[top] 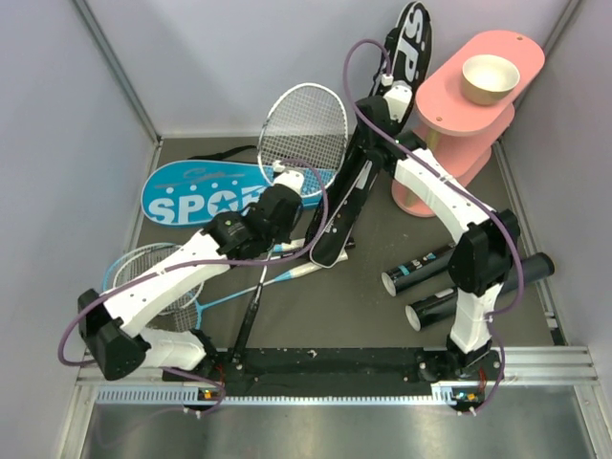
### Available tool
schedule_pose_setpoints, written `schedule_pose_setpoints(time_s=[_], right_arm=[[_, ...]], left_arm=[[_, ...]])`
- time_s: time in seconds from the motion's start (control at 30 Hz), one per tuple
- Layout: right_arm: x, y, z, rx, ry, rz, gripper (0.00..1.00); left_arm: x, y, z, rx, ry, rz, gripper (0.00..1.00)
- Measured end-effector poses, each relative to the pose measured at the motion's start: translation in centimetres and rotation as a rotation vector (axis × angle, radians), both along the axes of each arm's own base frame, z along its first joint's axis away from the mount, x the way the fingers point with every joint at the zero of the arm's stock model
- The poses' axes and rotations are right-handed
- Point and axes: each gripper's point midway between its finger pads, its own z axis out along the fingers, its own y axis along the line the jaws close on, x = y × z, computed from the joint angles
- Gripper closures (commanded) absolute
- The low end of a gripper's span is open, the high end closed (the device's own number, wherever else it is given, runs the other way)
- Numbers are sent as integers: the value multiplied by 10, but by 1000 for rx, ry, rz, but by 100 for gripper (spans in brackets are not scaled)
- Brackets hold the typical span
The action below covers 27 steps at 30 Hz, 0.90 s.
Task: Pack up the badminton gear
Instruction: Place the racket in the racket bag.
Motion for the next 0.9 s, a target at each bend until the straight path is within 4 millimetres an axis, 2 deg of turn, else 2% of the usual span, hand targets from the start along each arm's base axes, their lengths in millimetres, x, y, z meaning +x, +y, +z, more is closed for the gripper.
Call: schedule_pose_setpoints(time_s=[0.27,0.43,0.63,0.8,0.9], right_arm=[[-1,2,10,41,-4,-9,100],[-3,5,6,64,14,-4,100],[-12,11,-8,84,54,42,100],[-13,16,-11,99,63,70,100],[-13,16,-10,101,63,73,100]], left_arm=[[14,-18,-36,150,49,45,100],[23,-25,-49,259,81,87,100],[23,-32,-49,290,96,74,100],[21,-30,-47,292,86,95,100],[13,-27,-44,262,61,91,100]])
